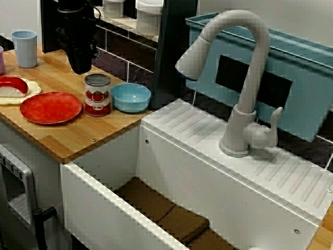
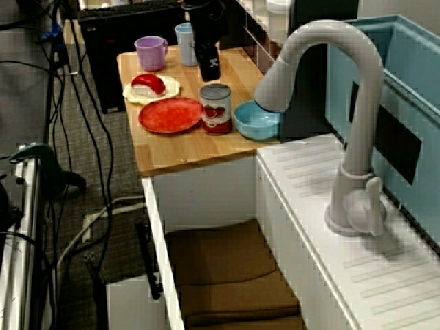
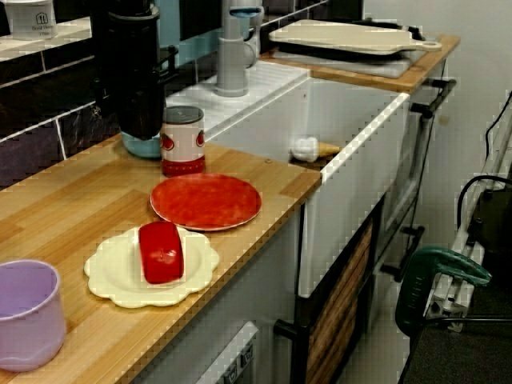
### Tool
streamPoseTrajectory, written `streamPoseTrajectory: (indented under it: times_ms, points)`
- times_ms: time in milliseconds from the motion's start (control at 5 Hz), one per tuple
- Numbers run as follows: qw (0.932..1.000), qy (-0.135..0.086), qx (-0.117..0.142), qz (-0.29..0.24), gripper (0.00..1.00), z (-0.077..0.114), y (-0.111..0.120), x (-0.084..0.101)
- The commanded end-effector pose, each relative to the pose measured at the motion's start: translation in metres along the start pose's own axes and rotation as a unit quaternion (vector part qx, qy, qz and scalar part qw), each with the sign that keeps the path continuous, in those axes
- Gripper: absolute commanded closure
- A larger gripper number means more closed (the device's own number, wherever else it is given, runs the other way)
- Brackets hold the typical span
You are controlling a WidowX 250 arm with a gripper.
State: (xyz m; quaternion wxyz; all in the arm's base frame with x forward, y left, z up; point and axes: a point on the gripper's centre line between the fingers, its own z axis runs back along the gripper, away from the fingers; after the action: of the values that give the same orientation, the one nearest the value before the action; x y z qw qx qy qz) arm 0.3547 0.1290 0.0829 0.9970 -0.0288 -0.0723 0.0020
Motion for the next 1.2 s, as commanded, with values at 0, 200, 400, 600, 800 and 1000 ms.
streamPoseTrajectory:
  times_ms: [0, 200, 400, 600, 800, 1000]
  points:
    - [0.9996, -0.021, 0.019, -0.001, 1.00, 0.013, 0.004, 0.019]
    - [0.9995, -0.021, 0.023, -0.004, 1.00, 0.011, -0.001, 0.018]
    - [0.9995, -0.022, 0.022, 0.001, 1.00, 0.010, -0.005, 0.016]
    - [0.9995, -0.019, 0.020, 0.014, 1.00, 0.005, -0.008, 0.012]
    - [0.9995, -0.013, 0.017, 0.023, 1.00, 0.000, -0.012, 0.008]
    - [0.9997, -0.007, 0.008, 0.024, 1.00, 0.002, -0.017, 0.004]
